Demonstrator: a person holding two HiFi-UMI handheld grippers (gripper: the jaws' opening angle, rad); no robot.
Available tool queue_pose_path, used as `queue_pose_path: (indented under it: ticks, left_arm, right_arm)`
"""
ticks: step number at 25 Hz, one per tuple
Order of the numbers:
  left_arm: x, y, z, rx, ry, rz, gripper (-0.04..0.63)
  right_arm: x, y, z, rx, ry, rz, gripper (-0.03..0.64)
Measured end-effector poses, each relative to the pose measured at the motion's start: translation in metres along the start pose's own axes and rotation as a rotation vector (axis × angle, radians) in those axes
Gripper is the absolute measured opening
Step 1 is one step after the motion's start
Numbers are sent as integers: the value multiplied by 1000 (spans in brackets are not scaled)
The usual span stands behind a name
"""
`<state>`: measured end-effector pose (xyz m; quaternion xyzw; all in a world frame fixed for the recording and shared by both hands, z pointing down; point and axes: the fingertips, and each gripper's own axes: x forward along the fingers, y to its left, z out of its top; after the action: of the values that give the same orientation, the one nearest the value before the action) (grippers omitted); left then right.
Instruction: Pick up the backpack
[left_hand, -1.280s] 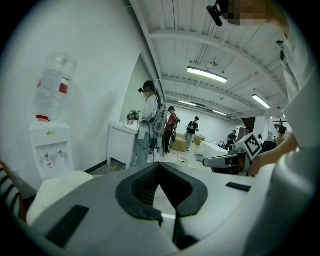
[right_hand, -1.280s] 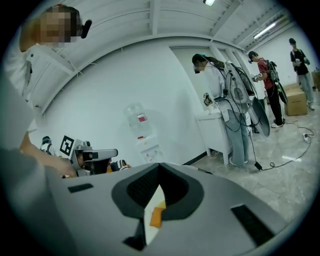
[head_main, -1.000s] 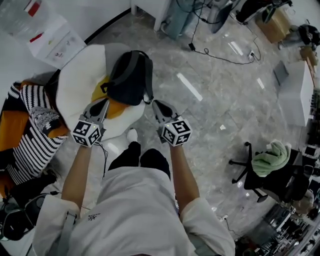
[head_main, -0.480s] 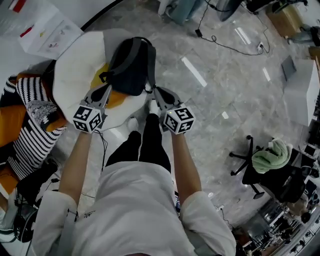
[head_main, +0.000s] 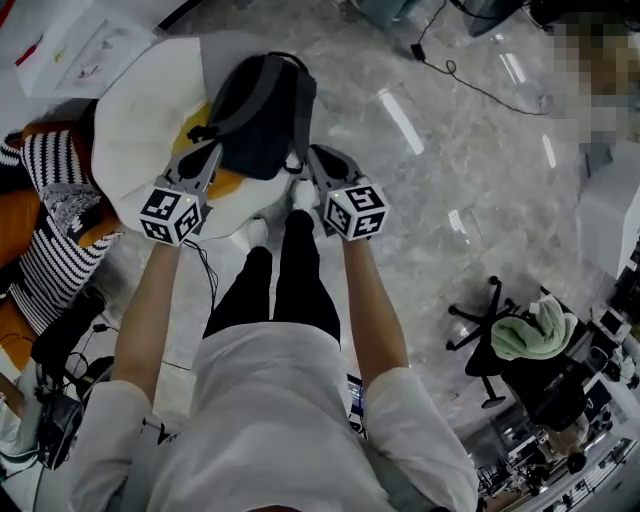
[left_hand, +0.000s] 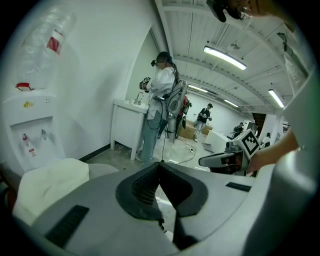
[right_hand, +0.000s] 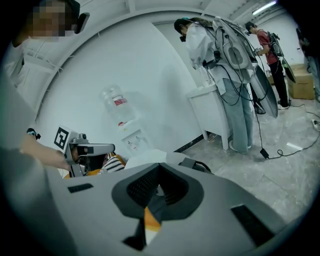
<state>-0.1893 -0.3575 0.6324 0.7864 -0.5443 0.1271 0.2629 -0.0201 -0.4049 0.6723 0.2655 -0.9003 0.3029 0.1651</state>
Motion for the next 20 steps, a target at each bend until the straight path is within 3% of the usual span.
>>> queue_pose_path:
  ticks: [20]
  left_arm:
    - [135, 82, -54, -40, 83, 84, 2]
  right_arm:
    - [116, -128, -58, 54, 124, 31, 5]
